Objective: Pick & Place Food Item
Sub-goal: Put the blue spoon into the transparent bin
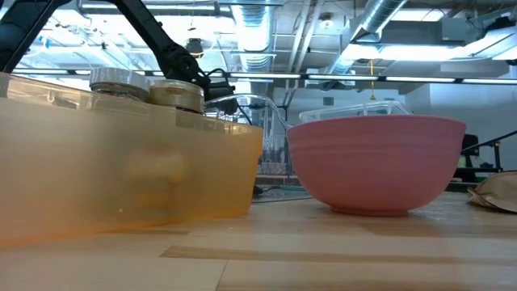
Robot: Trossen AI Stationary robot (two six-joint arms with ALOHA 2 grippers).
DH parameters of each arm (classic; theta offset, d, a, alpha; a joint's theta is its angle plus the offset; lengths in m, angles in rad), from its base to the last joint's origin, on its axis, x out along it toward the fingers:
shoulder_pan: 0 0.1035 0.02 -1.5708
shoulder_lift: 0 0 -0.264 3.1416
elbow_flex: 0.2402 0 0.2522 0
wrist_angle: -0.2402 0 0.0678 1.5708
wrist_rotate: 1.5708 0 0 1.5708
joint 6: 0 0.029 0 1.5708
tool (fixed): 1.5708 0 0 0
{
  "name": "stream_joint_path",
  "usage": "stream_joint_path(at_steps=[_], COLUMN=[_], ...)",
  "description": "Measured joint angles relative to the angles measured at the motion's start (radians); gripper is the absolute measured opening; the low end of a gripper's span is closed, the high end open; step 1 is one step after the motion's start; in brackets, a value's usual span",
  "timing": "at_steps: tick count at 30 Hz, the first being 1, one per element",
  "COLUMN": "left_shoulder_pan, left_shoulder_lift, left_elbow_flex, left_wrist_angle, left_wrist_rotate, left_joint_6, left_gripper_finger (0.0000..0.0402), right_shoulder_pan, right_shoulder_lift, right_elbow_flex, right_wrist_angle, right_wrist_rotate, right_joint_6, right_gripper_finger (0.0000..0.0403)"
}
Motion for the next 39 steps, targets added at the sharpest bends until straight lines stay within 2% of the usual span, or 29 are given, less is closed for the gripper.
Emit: stream_joint_path(at_steps=[7, 16, 22, 31, 39], left_shoulder_pan=[0.0, -0.001, 0.0, 0.001, 0.001], left_shoulder_lift=[0.001, -0.007, -0.063, -0.195, -0.322], left_elbow_flex=[-0.001, -0.002, -0.009, -0.006, -0.004], left_wrist_angle=[0.002, 0.002, -0.016, -0.03, -0.057], left_wrist_rotate=[0.001, 0.033, 0.073, 0.205, 0.374], left_joint_6=[0.001, 0.01, 0.042, 0.118, 0.157], left_gripper_finger=[0.001, 0.0007, 0.0005, 0.0005, 0.0005], right_shoulder_pan=[-0.003, -0.003, -0.002, -0.001, 0.0], right_shoulder_lift=[0.0, 0.0, 0.0, 0.0, 0.0], right_elbow_flex=[0.0, 0.0, 0.001, 0.001, 0.001], right_wrist_angle=[0.0, 0.0, 0.0, 0.0, 0.0], right_wrist_rotate=[0.0, 0.0, -0.004, -0.004, -0.007], right_joint_6=[-0.015, -0.022, -0.037, -0.069, -0.091], right_gripper_finger=[0.0042, 0.0042, 0.0042, 0.0042, 0.0042])
